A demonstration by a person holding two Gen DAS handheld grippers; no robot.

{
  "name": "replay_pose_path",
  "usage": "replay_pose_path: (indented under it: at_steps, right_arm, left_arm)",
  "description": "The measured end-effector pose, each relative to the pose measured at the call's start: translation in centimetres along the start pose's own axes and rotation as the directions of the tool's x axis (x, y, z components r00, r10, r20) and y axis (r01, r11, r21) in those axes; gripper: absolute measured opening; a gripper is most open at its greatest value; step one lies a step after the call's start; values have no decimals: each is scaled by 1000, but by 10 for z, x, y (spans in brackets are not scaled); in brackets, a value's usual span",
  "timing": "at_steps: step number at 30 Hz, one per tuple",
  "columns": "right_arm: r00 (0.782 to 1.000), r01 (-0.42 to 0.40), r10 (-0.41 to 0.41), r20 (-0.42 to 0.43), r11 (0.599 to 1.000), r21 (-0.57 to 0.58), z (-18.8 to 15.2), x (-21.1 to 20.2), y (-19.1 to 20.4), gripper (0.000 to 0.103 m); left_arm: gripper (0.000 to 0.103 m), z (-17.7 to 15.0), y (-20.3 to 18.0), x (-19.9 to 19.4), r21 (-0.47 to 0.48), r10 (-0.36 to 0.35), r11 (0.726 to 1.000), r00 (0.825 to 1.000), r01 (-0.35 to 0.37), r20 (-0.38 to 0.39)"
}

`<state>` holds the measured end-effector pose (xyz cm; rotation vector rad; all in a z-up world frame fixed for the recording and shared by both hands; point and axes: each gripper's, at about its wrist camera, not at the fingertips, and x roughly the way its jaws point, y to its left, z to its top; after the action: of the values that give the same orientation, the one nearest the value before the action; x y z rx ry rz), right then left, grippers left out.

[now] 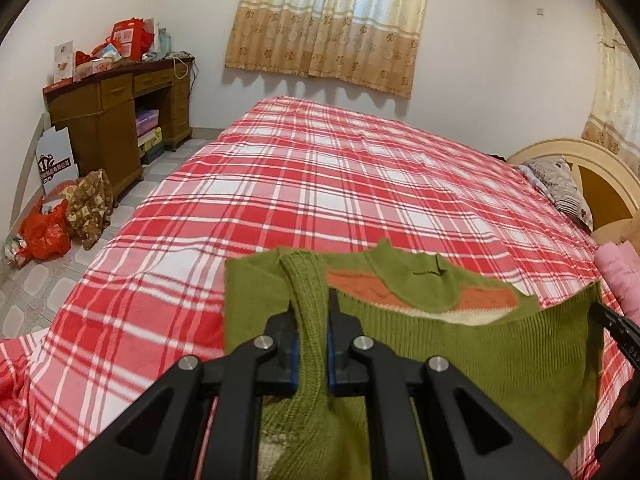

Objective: Fold small clothes

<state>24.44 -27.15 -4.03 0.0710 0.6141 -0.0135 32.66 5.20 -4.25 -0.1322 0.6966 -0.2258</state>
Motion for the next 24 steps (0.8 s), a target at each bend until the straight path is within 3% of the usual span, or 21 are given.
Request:
replay_pose_path:
  at_steps: [6,14,19,24]
  right_arm:
    - [999,6,-5,-49,1000,15,-2,32,-10,6]
    - [1000,28,-28,6,1000,-13,35,52,-12,6]
    - [995,96,-96,-4,995,-35,50,100,-16,6]
    - [983,145,-144,-114,989,-3,26,151,-30,6]
  left_arm:
    - [9,4,2,18,1,2,1000,1000,-2,-15]
    - [9,34,5,36,-19,31,999,999,-31,13]
    - [9,54,6,71,-44,75,996,997,-75,15]
    - [9,42,10,123,-29,152,987,985,-155,-84]
